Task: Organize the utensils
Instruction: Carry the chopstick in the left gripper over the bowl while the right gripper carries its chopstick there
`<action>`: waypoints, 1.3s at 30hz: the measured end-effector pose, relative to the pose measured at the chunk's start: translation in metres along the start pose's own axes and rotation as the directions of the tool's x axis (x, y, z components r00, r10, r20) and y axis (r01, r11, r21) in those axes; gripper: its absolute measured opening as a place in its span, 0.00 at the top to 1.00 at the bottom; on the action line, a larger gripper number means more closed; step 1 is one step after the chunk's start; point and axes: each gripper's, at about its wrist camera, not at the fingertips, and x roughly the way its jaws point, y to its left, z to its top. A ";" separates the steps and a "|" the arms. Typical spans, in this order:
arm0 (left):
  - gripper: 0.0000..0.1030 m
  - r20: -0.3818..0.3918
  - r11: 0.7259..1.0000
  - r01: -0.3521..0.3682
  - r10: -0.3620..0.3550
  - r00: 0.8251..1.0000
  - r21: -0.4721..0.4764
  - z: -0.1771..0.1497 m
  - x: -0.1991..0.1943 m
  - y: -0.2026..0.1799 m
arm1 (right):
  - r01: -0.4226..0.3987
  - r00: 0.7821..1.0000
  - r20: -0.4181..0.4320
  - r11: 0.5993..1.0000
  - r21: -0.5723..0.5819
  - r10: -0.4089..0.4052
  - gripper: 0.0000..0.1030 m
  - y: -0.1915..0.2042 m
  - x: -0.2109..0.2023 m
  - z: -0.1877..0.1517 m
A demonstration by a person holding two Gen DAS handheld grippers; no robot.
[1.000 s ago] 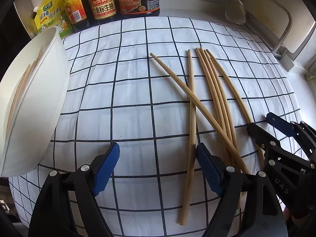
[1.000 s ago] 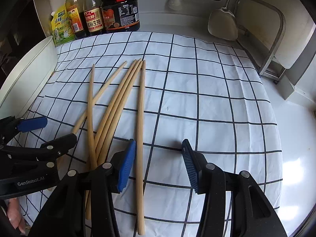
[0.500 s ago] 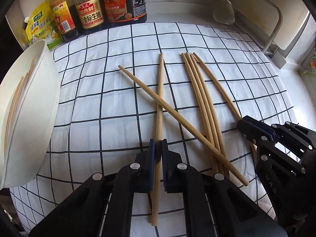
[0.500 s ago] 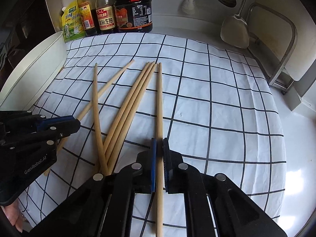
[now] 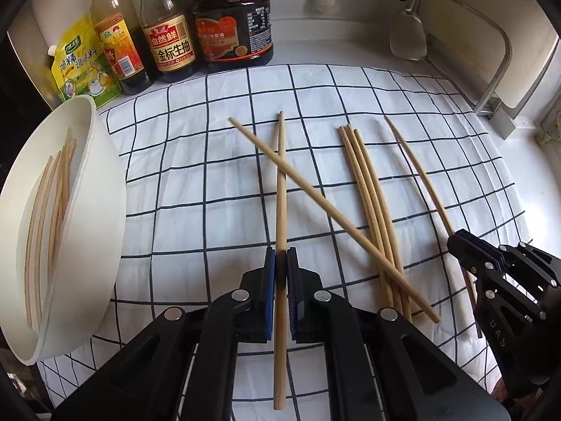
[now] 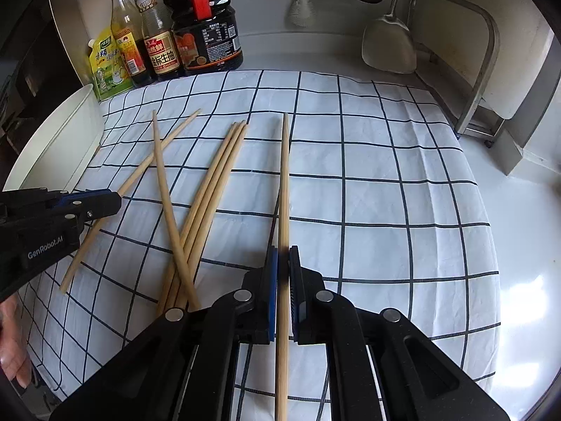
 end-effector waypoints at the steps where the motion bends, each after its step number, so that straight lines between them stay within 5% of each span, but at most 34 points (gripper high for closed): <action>1: 0.93 0.003 1.000 -0.009 0.009 1.000 -0.006 0.002 0.001 0.002 | 0.001 1.000 0.002 1.000 0.004 -0.001 0.94 -0.002 -0.001 0.000; 10: 0.93 0.021 0.998 -0.039 0.040 0.999 -0.049 0.014 -0.012 0.025 | 0.017 1.000 0.013 0.999 0.043 -0.017 0.94 -0.016 -0.012 -0.004; 22: 0.93 0.039 1.000 0.023 -0.022 0.999 -0.018 -0.007 -0.052 0.016 | -0.003 0.999 0.040 0.998 0.058 0.001 0.94 -0.012 -0.041 -0.004; 31: 0.93 0.076 0.999 0.035 -0.032 0.997 -0.040 -0.013 -0.091 0.045 | -0.063 0.995 0.085 0.998 0.014 0.062 0.94 0.028 -0.071 0.014; 39: 0.93 0.157 0.992 -0.003 0.023 0.987 -0.128 -0.012 -0.134 0.115 | -0.152 0.979 0.125 0.985 -0.087 0.162 0.94 0.100 -0.084 0.054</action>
